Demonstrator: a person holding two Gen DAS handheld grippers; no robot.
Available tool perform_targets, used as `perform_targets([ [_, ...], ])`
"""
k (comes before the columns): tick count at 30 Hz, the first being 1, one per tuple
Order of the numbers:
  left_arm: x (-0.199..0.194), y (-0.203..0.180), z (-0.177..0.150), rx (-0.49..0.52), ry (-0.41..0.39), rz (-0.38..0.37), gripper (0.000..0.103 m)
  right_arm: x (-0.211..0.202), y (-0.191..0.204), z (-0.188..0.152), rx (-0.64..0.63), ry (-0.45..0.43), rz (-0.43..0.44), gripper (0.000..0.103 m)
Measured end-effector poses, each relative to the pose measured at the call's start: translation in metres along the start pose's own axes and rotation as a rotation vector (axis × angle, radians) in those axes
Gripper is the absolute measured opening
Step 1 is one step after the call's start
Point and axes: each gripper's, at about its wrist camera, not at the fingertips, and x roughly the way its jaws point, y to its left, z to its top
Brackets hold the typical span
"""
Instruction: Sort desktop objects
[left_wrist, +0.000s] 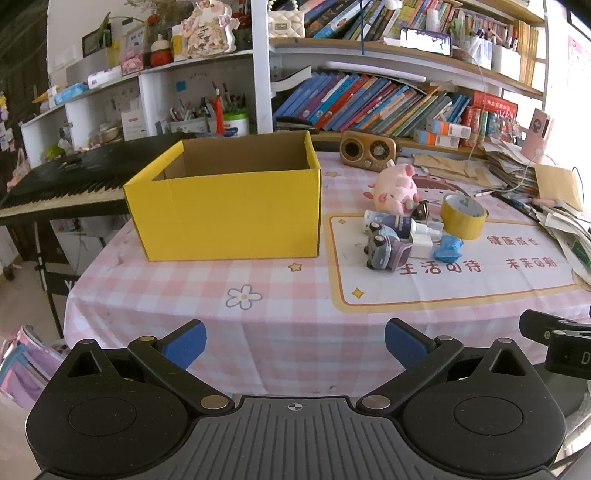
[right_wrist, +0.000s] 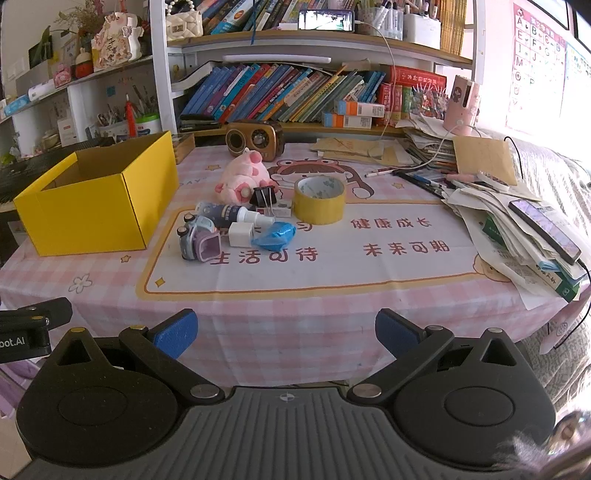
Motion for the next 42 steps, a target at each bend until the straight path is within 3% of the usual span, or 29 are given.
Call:
perform_targets([
  [42, -0.002, 0.006, -0.001, -0.006, -0.010, 0.008, 0.103, 0.003, 0.012, 0.001, -0.023, -0.005, 0.018, 0.103],
])
